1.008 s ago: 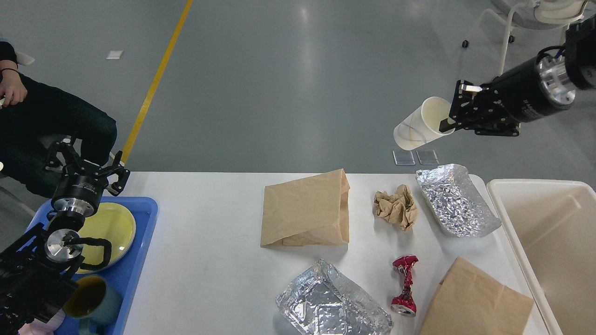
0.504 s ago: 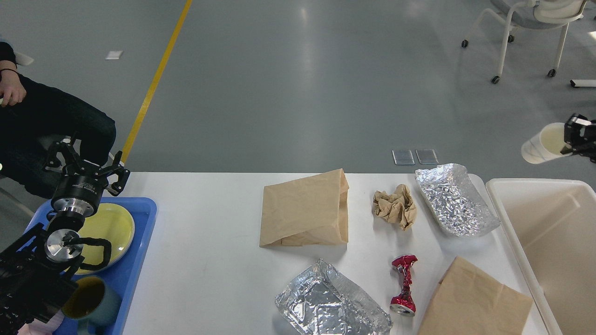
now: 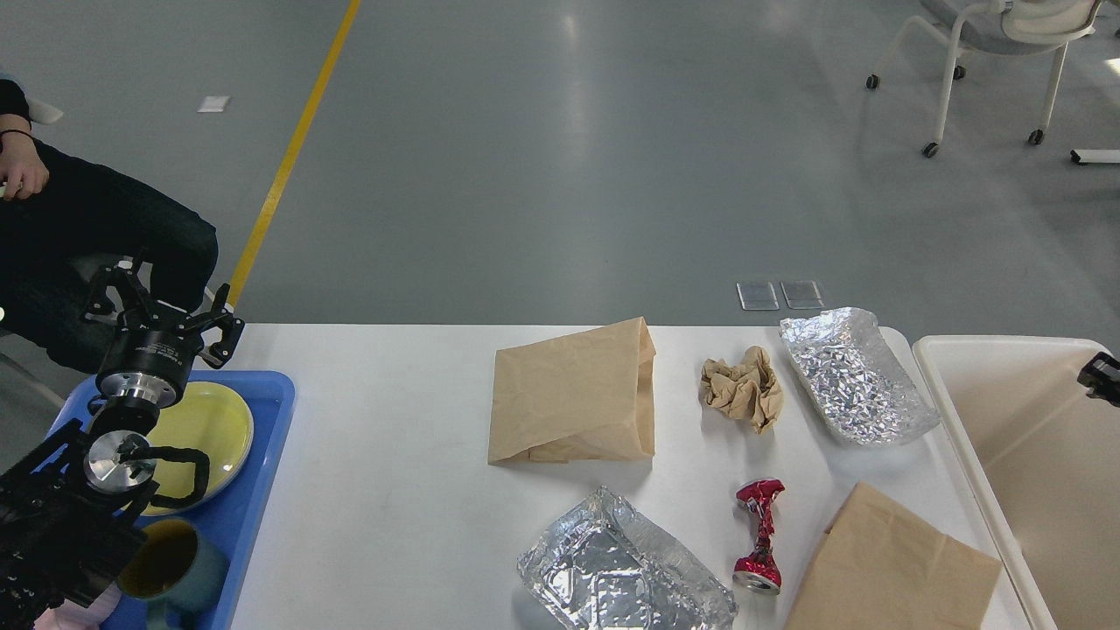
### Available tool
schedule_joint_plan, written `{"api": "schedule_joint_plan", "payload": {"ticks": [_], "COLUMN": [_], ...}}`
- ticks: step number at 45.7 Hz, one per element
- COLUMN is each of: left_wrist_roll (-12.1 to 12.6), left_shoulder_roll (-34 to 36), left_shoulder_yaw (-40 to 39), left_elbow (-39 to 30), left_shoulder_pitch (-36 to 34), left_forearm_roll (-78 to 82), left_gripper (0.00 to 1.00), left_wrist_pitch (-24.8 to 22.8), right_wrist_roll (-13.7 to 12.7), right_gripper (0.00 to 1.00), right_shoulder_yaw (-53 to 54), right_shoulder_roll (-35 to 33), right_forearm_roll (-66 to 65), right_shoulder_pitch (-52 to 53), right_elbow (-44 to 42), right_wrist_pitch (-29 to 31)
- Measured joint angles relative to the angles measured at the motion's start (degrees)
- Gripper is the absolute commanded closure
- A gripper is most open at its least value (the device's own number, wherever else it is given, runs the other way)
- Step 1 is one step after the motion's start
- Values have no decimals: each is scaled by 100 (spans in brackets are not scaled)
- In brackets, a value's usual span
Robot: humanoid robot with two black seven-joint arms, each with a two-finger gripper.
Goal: Tidy desktop
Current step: 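Lift the cup with the right gripper and drop it into the white bin, then move the right gripper down to the brown paper bag nearest the robot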
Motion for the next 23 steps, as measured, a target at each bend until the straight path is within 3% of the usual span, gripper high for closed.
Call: {"api": "schedule_joint_plan", "payload": {"ticks": [12,23], "left_wrist_roll": [0,0], "left_shoulder_roll": [0,0], "left_shoulder_yaw": [0,0], "left_elbow": [0,0], "left_shoulder_pitch": [-1,-1], "left_forearm_roll": [0,0], "left_gripper": [3,3], "left_wrist_pitch": [0,0], "right_wrist_roll": [0,-3], "right_gripper": [0,0], "right_shoulder_yaw": [-171,-1464], "right_shoulder_roll": [-193,-646], "right_forearm_roll": [2,-10], "right_shoulder_pitch": [670,3358], "right_elbow": [466,1940], "right_wrist_pitch": [177,1597]}}
